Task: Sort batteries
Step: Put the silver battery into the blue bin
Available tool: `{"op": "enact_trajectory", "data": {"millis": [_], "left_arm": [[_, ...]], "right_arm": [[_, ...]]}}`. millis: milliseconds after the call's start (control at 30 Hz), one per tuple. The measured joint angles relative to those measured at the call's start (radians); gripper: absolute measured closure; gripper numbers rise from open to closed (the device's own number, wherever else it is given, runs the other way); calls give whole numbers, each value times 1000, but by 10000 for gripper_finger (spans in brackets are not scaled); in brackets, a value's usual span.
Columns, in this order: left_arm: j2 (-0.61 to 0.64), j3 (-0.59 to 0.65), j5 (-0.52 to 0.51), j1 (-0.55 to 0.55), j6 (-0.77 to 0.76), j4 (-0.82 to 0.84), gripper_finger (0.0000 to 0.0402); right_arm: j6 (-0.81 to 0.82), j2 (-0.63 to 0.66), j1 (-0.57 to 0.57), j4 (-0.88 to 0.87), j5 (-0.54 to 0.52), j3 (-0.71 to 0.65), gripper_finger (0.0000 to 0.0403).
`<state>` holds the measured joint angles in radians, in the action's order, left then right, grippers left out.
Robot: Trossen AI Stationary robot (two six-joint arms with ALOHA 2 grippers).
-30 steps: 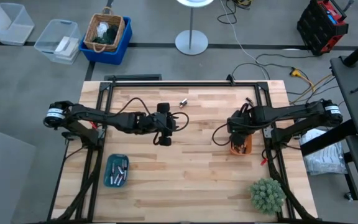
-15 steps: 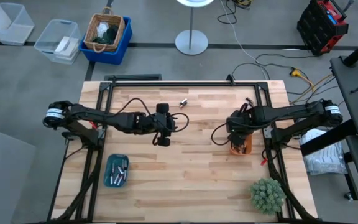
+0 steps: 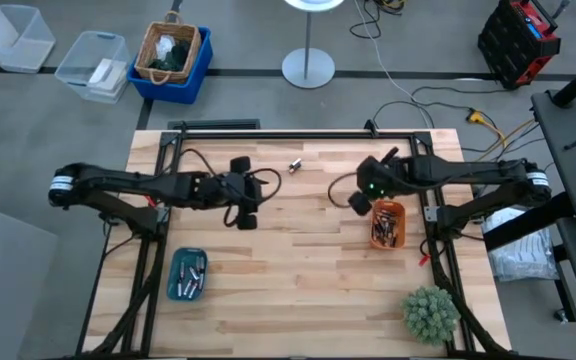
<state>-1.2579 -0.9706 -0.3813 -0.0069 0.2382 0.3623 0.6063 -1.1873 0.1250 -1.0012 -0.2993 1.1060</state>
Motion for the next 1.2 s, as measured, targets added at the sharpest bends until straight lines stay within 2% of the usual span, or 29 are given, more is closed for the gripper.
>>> {"op": "enact_trajectory", "data": {"millis": [200, 333, 467, 700, 867, 967, 1200], "left_arm": [[129, 75, -3, -4, -36, 32, 237], [234, 131, -53, -5, -49, 31, 237], [331, 167, -104, -4, -71, 30, 237], [452, 211, -117, -5, -72, 29, 237], [510, 214, -253, -5, -90, 49, 237], [536, 214, -310, -4, -121, 78, 237], [572, 224, -311, -4, -140, 111, 237]], "right_arm": [[-66, -32, 81, 24, 0, 76, 374], [-92, -83, 125, 51, 0, 127, 374], [-116, -166, 157, 52, 1, 201, 374], [-196, -339, 164, 54, 2, 375, 374], [-259, -464, 168, 50, 2, 509, 372], [-286, -530, 174, 49, 2, 577, 356], [-311, -669, 206, 48, 4, 713, 275]]}}
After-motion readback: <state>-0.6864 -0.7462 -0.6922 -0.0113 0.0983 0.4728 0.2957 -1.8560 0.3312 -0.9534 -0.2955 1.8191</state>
